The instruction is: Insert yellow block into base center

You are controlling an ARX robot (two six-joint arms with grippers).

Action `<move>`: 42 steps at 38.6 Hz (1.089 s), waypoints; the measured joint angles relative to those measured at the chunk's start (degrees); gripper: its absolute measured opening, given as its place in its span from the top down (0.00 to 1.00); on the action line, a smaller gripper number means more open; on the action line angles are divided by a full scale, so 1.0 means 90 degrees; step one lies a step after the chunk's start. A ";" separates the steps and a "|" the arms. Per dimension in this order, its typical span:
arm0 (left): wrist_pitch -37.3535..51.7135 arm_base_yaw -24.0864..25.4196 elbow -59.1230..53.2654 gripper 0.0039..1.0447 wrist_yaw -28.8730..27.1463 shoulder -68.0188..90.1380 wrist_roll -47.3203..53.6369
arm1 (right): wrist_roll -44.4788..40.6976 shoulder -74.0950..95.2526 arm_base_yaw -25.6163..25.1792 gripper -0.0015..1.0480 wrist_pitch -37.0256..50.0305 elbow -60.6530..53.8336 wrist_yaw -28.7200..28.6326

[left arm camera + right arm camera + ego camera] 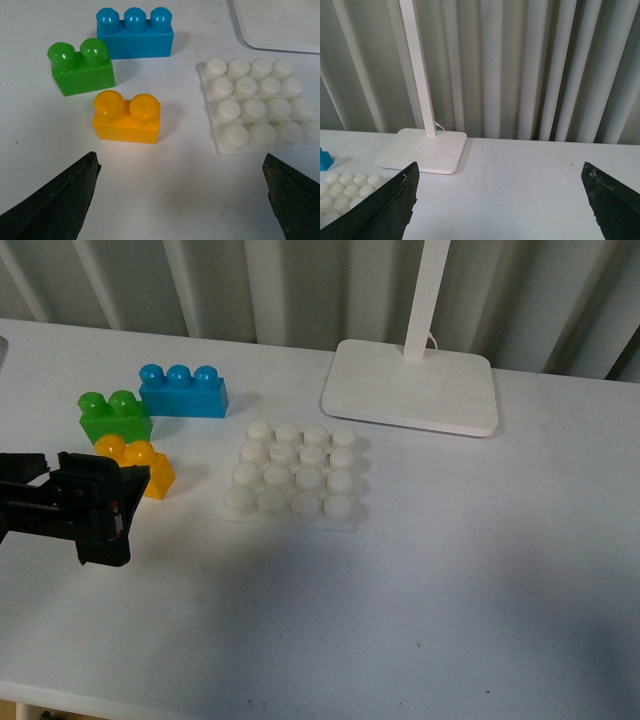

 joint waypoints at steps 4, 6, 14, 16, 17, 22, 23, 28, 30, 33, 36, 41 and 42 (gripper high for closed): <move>-0.0007 0.0007 0.0260 0.06 -0.0002 0.0265 0.0114 | -0.0002 0.0000 0.0000 0.09 0.0000 0.0000 0.0002; -0.0041 0.0019 0.0359 0.06 0.0000 0.0338 0.0168 | 0.0000 0.0000 0.0000 0.09 0.0000 0.0000 0.0005; -0.0355 0.0119 0.0886 0.06 0.0211 0.0753 0.0488 | 0.0000 0.0000 0.0000 0.09 0.0000 0.0000 0.0002; -0.0442 0.0170 0.1018 0.06 0.0308 0.0826 0.0595 | 0.0000 0.0000 0.0000 0.09 0.0000 0.0000 0.0002; -0.0481 0.0194 0.1069 0.06 0.0338 0.0850 0.0661 | -0.0002 0.0000 0.0000 0.09 0.0000 0.0000 0.0002; -0.0612 0.0330 0.1273 0.06 0.0403 0.1001 0.0848 | 0.0000 0.0000 0.0000 0.09 0.0000 0.0000 0.0002; -0.0631 0.0357 0.1311 0.06 0.0432 0.1037 0.0879 | 0.0000 0.0000 0.0000 0.09 0.0000 0.0000 0.0002; -0.0714 0.0469 0.1462 0.06 0.0491 0.1173 0.1008 | 0.0000 0.0000 0.0000 0.09 0.0000 0.0000 0.0002; -0.0743 0.0512 0.1503 0.06 0.0505 0.1202 0.1039 | 0.0000 0.0000 0.0000 0.09 0.0000 0.0000 0.0002; -0.0787 0.0588 0.1566 0.06 0.0522 0.1231 0.1071 | 0.0000 0.0000 0.0000 0.09 0.0000 0.0000 0.0002; -0.0818 0.0651 0.1620 0.06 0.0554 0.1251 0.1086 | -0.0002 0.0000 0.0000 0.09 0.0000 0.0000 0.0002; -0.0867 0.0746 0.1722 0.06 0.0627 0.1358 0.1161 | 0.0000 0.0000 0.0000 0.09 0.0000 0.0000 0.0002; -0.0879 0.0760 0.1753 0.06 0.0644 0.1396 0.1185 | -0.0002 0.0000 -0.0002 0.09 0.0000 0.0000 0.0002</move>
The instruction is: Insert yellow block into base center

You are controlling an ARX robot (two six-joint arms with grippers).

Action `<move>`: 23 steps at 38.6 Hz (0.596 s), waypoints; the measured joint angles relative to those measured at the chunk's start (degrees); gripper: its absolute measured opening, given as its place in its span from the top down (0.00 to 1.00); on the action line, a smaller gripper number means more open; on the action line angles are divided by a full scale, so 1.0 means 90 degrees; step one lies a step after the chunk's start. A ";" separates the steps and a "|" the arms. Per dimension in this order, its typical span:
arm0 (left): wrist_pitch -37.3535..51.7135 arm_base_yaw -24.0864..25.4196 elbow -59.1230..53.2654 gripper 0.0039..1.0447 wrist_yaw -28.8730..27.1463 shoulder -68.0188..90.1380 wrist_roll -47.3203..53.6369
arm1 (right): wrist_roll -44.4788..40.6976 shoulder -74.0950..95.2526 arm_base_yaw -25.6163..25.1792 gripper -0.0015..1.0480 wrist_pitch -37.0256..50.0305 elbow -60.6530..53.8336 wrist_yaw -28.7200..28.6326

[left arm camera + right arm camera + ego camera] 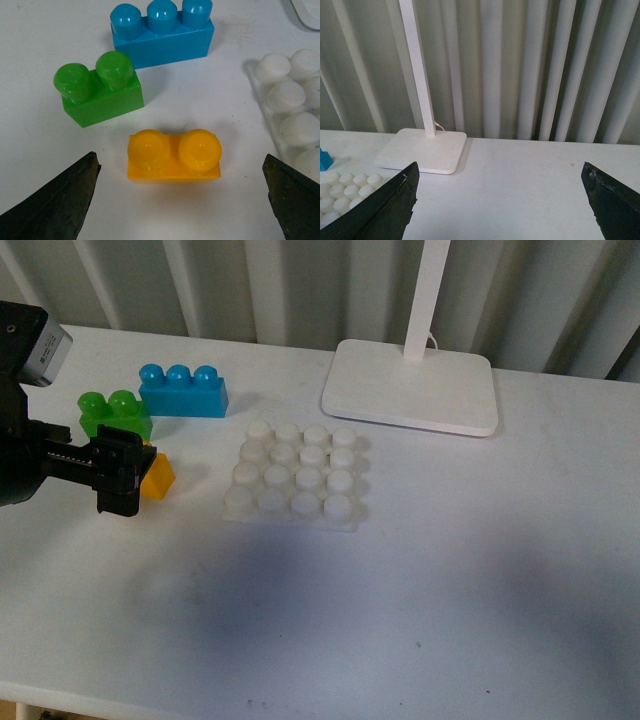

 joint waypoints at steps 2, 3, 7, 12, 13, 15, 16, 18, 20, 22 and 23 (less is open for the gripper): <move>-0.0036 0.0017 0.0063 0.06 0.0024 0.0085 0.0046 | 0.0002 0.0000 0.0002 0.09 0.0000 0.0000 0.0000; -0.0061 0.0024 0.0097 0.06 0.0034 0.0124 0.0061 | 0.0000 0.0000 0.0002 0.09 0.0000 0.0000 0.0000; -0.0141 0.0070 0.0236 0.06 0.0075 0.0245 0.0085 | 0.0000 0.0000 0.0002 0.09 0.0000 0.0000 0.0000; -0.0204 0.0151 0.0410 0.06 0.0121 0.0347 0.0104 | 0.0002 0.0000 0.0002 0.09 0.0000 0.0000 0.0000; -0.0219 0.0165 0.0440 0.06 0.0126 0.0367 0.0107 | 0.0002 0.0000 0.0002 0.09 0.0000 0.0000 0.0000; -0.0231 0.0197 0.0495 0.06 0.0148 0.0408 0.0104 | 0.0002 0.0000 0.0002 0.09 0.0000 0.0000 0.0000; -0.0233 0.0209 0.0508 0.06 0.0153 0.0420 0.0104 | 0.0002 0.0000 0.0002 0.09 0.0000 0.0000 0.0000; -0.0236 0.0226 0.0525 0.06 0.0170 0.0447 0.0100 | 0.0000 0.0000 0.0002 0.09 0.0000 0.0000 0.0000; -0.0236 0.0238 0.0529 0.06 0.0175 0.0469 0.0097 | 0.0002 0.0000 0.0002 0.09 0.0000 0.0000 0.0000; -0.0236 0.0240 0.0532 0.06 0.0187 0.0498 0.0073 | 0.0000 0.0000 0.0002 0.09 0.0000 0.0000 0.0000; -0.0236 0.0240 0.0532 0.06 0.0189 0.0503 0.0066 | 0.0000 0.0000 0.0000 0.09 0.0000 0.0000 0.0000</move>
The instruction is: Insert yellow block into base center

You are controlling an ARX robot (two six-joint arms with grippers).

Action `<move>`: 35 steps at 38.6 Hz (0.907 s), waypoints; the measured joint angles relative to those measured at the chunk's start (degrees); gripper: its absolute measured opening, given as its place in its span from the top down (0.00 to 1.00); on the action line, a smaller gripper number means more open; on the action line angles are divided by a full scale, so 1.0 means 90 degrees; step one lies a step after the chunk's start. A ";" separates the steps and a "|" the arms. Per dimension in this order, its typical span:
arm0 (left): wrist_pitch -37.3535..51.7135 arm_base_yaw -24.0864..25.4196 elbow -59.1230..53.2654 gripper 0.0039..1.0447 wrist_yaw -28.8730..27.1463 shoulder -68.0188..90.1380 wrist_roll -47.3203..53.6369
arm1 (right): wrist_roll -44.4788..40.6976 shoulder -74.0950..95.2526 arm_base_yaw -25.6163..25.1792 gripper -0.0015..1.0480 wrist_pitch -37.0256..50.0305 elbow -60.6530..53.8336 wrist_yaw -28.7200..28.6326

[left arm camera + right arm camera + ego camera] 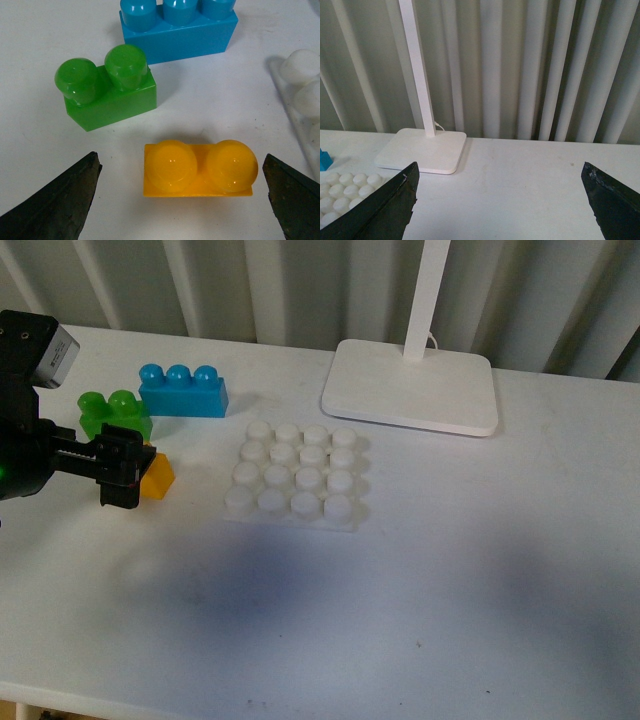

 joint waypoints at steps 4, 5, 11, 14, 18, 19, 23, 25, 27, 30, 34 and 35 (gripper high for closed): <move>0.0000 0.0000 0.0029 0.06 0.0000 0.0070 -0.0058 | 0.0002 0.0000 0.0000 0.09 0.0000 0.0000 0.0000; 0.0000 0.0000 0.0039 0.06 0.0000 0.0090 -0.0075 | 0.0000 0.0000 0.0002 0.09 0.0000 0.0000 0.0000; -0.0002 -0.0007 0.0095 0.06 -0.0005 0.0180 -0.0214 | 0.0000 0.0000 0.0002 0.09 0.0000 0.0000 0.0000; -0.0039 -0.0012 0.0168 0.06 -0.0012 0.0238 -0.0255 | 0.0002 0.0000 0.0002 0.09 0.0000 0.0000 0.0000; -0.0083 -0.0015 0.0250 0.06 -0.0017 0.0301 -0.0282 | 0.0000 0.0000 0.0002 0.09 0.0000 0.0000 0.0000; -0.0087 -0.0019 0.0267 0.06 -0.0019 0.0313 -0.0287 | 0.0000 0.0000 0.0002 0.09 0.0000 0.0000 0.0000; -0.0107 -0.0032 0.0306 0.06 -0.0022 0.0340 -0.0296 | 0.0002 0.0000 0.0002 0.09 0.0000 0.0000 0.0000; -0.0117 -0.0036 0.0321 0.06 -0.0022 0.0352 -0.0299 | 0.0000 0.0000 0.0002 0.09 0.0000 0.0000 0.0000; -0.0119 -0.0041 0.0338 0.06 -0.0024 0.0372 -0.0296 | 0.0000 0.0000 0.0002 0.09 0.0000 0.0000 0.0000; -0.0131 -0.0044 0.0359 0.06 -0.0024 0.0391 -0.0296 | 0.0002 0.0000 0.0002 0.09 0.0000 0.0000 0.0000; -0.0151 -0.0046 0.0381 0.06 -0.0029 0.0420 -0.0291 | 0.0000 0.0000 0.0002 0.09 0.0000 0.0000 0.0000; -0.0155 -0.0046 0.0384 0.06 -0.0032 0.0427 -0.0291 | 0.0002 0.0000 0.0002 0.09 0.0000 0.0000 0.0000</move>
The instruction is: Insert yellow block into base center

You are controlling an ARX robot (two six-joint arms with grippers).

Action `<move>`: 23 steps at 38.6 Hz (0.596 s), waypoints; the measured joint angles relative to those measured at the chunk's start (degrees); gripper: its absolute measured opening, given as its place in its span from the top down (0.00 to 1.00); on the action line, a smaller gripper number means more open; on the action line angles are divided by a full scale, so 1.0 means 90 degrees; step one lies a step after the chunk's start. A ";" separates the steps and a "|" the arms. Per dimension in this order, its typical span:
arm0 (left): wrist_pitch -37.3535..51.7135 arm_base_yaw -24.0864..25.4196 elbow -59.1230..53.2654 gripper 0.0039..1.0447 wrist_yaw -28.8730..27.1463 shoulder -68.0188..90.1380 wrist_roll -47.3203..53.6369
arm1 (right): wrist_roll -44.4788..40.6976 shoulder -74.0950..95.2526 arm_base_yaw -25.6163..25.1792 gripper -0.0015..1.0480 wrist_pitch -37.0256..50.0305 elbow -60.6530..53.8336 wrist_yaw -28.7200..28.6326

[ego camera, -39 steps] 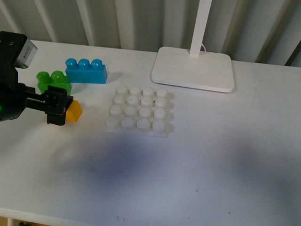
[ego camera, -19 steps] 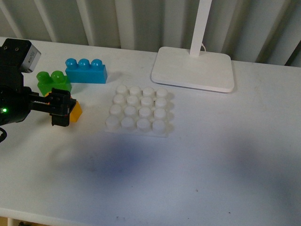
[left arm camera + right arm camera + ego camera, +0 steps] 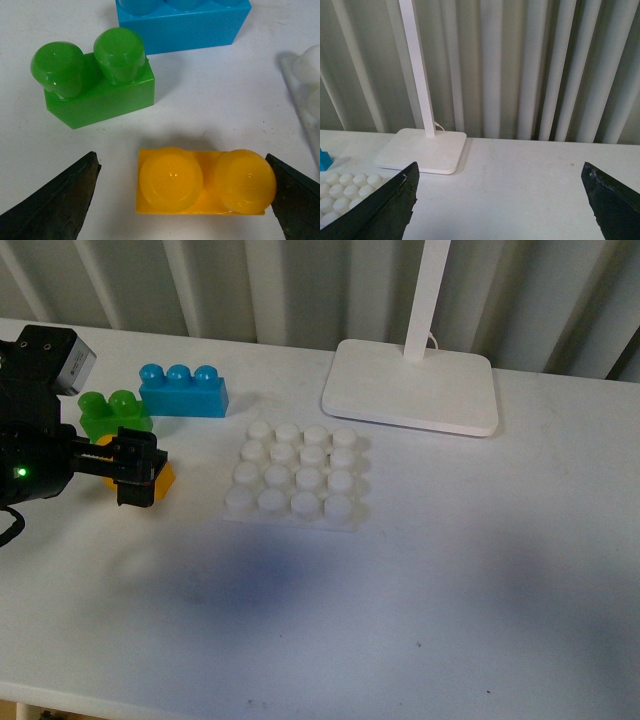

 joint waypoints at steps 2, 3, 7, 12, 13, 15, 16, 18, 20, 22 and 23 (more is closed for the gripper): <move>0.0000 0.0000 0.0000 0.06 -0.0015 0.0024 0.0000 | 0.0000 0.0000 0.0000 0.09 0.0000 0.0000 0.0000; 0.0000 0.0000 0.0000 0.06 -0.0017 0.0039 0.0000 | 0.0000 0.0000 0.0000 0.09 0.0000 0.0000 0.0000; 0.0000 0.0000 0.0000 0.06 -0.0022 0.0080 0.0002 | -0.0002 0.0000 0.0000 0.09 0.0000 0.0000 0.0000; 0.0000 0.0000 0.0000 0.06 -0.0036 0.0107 0.0005 | -0.0002 0.0000 0.0000 0.09 0.0000 0.0000 0.0000; 0.0000 0.0000 0.0000 0.06 -0.0036 0.0109 0.0005 | -0.0002 0.0000 0.0000 0.09 0.0000 0.0000 0.0000; 0.0000 0.0000 0.0000 0.06 -0.0039 0.0112 0.0005 | 0.0000 0.0000 -0.0002 0.09 0.0000 0.0000 0.0000; 0.0000 0.0000 0.0000 0.06 -0.0039 0.0112 0.0005 | 0.0000 0.0000 0.0000 0.09 0.0000 0.0000 0.0000; 0.0000 0.0000 0.0000 0.06 -0.0039 0.0114 0.0005 | 0.0000 0.0000 0.0000 0.09 0.0000 0.0000 0.0000; 0.0000 0.0000 0.0000 0.06 -0.0039 0.0114 0.0005 | 0.0000 0.0000 0.0000 0.09 0.0000 0.0000 0.0000; 0.0000 0.0000 0.0002 0.06 -0.0039 0.0114 0.0005 | 0.0000 0.0000 0.0000 0.09 0.0000 0.0000 0.0000; 0.0000 0.0000 0.0002 0.06 -0.0039 0.0117 0.0005 | -0.0002 0.0000 0.0000 0.09 0.0000 0.0000 0.0000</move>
